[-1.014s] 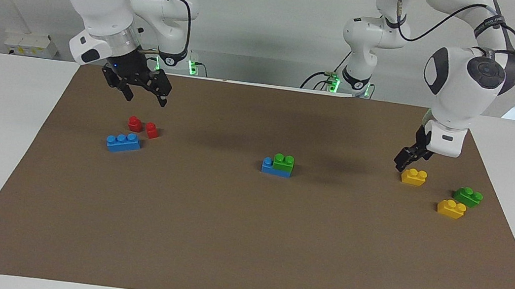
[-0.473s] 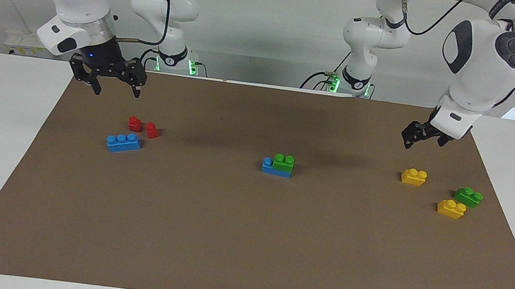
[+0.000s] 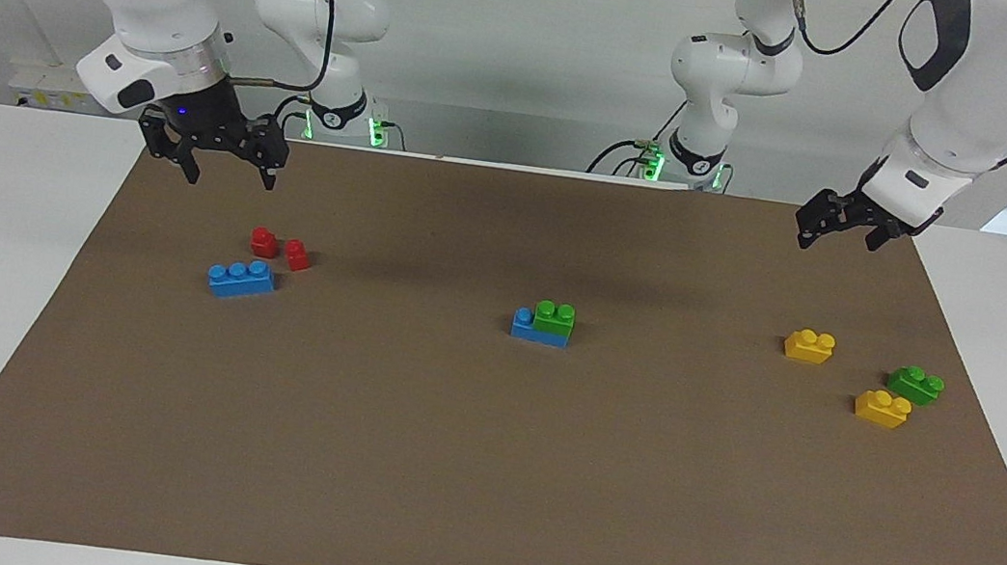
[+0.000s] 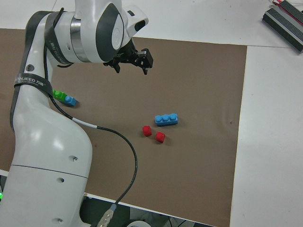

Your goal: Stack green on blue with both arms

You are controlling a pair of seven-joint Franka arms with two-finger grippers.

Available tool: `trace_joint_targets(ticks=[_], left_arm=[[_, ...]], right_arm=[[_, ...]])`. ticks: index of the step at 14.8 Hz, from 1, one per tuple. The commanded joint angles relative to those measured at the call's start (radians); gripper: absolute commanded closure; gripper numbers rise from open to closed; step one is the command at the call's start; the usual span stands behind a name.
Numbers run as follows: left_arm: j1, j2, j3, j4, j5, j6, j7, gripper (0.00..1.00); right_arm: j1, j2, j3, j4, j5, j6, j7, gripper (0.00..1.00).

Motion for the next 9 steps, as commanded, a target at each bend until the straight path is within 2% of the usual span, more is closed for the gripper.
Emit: trace_joint_targets(ticks=[1,3,9], left_arm=[[0.009,-0.001,-0.002,0.016,-0.037,-0.034,0.016,0.0],[0.016,-0.001,0.003,0.016,-0.075,-0.022,0.016,0.0],[0.035,-0.001,-0.006,0.032,-0.067,0.015,0.044,0.0]], right_arm=[[-0.018,0.005,0.009,0.014,-0.027,-0.03,-0.015,0.0],[-0.017,0.003,0.009,0.013,-0.027,-0.041,-0.015,0.0],[-0.018,0.003,0.009,0.011,-0.027,-0.041,-0.008,0.0]])
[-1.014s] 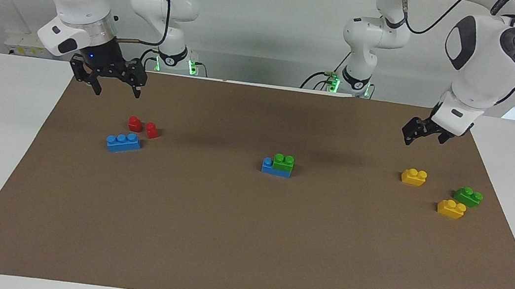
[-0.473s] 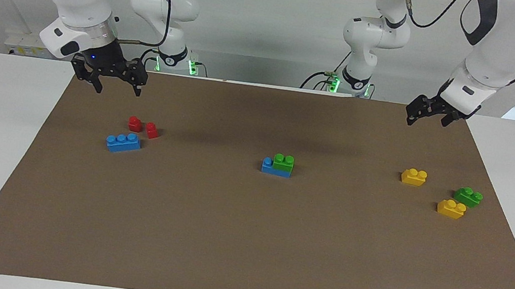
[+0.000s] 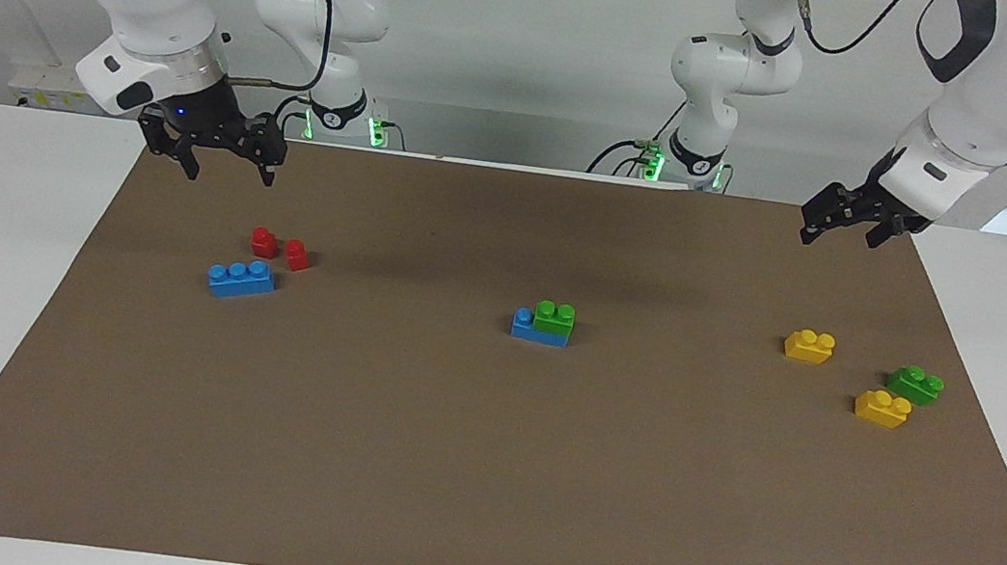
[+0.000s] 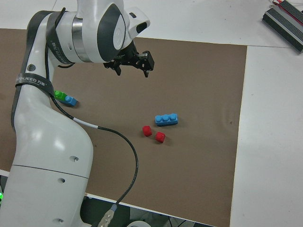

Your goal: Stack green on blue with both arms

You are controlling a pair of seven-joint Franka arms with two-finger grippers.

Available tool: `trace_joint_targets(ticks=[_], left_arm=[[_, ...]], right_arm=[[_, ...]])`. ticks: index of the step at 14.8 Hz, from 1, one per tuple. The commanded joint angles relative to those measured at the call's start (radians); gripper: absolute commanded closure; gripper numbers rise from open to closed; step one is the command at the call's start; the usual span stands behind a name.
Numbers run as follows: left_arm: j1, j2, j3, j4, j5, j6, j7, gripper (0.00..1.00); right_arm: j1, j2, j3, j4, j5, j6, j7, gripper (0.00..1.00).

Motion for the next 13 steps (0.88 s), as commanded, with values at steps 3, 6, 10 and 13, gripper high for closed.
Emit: trace_joint_targets(ticks=[3,6,10,13], left_arm=[[0.014,-0.001,-0.003,0.027,-0.017,0.017,0.069,0.0],[0.014,-0.001,-0.005,0.038,-0.015,0.02,0.069,0.0],[0.014,-0.002,-0.008,0.037,-0.015,0.018,0.069,0.0],[0.014,-0.004,-0.009,0.037,-0.014,0.018,0.07,0.0]], right_arm=[[-0.015,0.003,0.011,0.011,-0.027,-0.017,-0.008,0.0],[-0.017,0.002,0.011,0.008,-0.027,-0.017,-0.008,0.0],[-0.018,0.002,0.011,0.005,-0.027,-0.016,-0.008,0.0],[-0.018,0.0,0.011,0.004,-0.027,-0.016,-0.008,0.0]])
